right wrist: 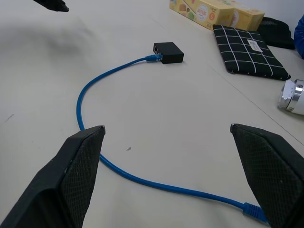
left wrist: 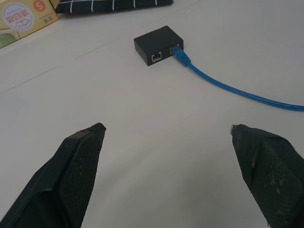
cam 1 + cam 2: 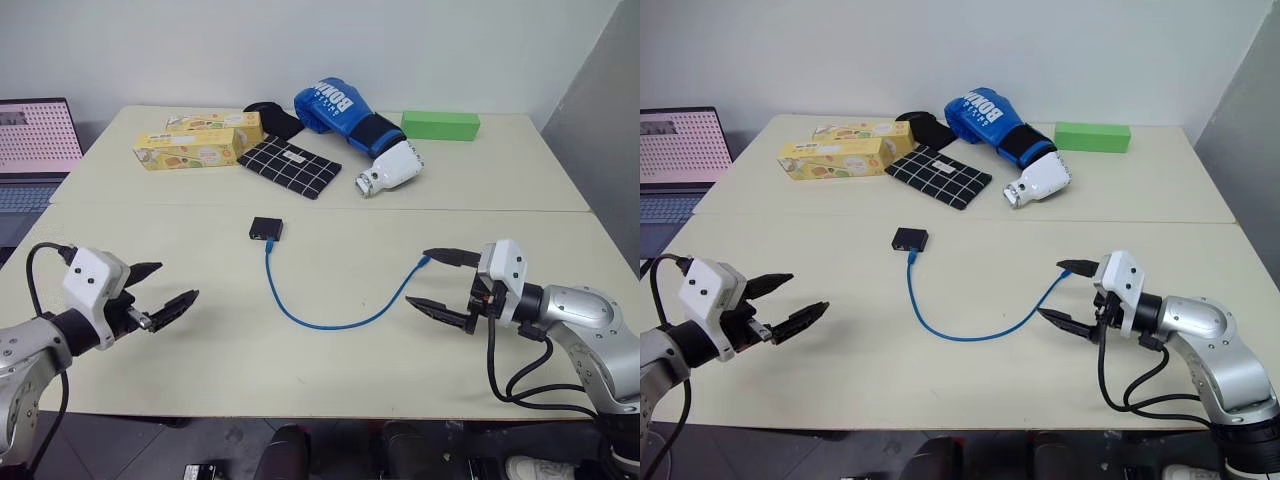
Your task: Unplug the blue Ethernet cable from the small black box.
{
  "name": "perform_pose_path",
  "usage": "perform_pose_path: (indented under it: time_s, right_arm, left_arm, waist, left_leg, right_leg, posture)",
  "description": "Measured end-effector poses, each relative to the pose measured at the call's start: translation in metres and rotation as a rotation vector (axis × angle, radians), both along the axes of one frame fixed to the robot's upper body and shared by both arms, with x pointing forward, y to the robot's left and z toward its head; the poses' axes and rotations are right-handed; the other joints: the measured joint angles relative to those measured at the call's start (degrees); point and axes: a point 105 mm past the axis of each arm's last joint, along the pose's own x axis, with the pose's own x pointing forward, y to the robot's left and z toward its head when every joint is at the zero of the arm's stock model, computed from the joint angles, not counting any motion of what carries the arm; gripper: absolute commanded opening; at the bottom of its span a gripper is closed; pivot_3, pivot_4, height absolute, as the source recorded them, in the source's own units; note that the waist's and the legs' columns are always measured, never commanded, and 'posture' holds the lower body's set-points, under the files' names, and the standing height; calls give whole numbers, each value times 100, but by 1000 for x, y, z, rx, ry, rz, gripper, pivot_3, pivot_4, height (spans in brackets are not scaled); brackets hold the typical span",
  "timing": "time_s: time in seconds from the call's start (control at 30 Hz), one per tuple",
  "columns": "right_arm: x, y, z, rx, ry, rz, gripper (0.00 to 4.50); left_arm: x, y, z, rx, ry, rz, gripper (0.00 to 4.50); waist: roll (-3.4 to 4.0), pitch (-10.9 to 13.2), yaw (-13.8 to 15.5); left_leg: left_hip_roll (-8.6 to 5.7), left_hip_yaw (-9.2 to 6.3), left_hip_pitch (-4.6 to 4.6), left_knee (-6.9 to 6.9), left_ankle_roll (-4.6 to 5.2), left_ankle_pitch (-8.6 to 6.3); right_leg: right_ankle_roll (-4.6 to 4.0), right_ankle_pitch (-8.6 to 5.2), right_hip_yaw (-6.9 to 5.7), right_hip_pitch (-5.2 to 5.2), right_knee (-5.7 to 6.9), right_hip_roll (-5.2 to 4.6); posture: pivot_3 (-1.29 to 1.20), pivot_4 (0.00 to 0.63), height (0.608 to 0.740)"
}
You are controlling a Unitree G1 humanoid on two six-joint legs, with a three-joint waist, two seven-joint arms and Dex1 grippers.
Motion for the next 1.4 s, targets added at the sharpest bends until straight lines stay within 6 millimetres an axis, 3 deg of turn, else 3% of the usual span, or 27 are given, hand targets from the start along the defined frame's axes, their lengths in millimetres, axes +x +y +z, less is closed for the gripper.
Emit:
perform_pose_path:
  time_s: [0.57, 0.93, 1.0, 1.2, 1.4]
  right_arm:
    - [-1, 2, -3, -23, 3, 14, 4482]
    - [1, 13, -12, -82, 20, 58, 4482]
    - [3, 23, -15, -120, 16, 99, 4482]
    - [9, 80, -36, -162, 45, 265, 4482]
    - [17, 119, -60, -228, 93, 354, 4482]
  left_arm:
    - [4, -1, 6, 3, -21, -1, 4500]
    - [4, -8, 15, -14, -47, -96, 4500]
    - [0, -10, 15, 11, -15, -142, 4500]
    - [-10, -14, 10, 65, 80, -265, 4500]
    - [-4, -5, 23, 110, 61, -273, 4500]
  waist:
    - [0, 0, 0]
    - [0, 0, -2]
    - [0, 0, -16]
    - [4, 3, -35]
    - [2, 3, -14]
  left_leg:
    - [0, 0, 0, 0, 0, 0]
    - [0, 2, -1, 0, 0, 0]
    - [1, 3, 0, 0, 0, 0]
    - [2, 5, 6, -23, -1, 1]
    - [2, 7, 4, -45, -2, 2]
  right_leg:
    - [0, 0, 1, -1, 0, -1]
    - [0, 0, 1, -2, 0, 0]
    - [-1, 0, 1, -4, 0, 2]
    - [-18, -7, -1, -16, 8, 6]
    - [-22, -9, -3, -30, 11, 7]
  posture:
    - [0, 150, 740]
    - [0, 150, 740]
    - [0, 150, 740]
    - [0, 150, 740]
    - [0, 150, 740]
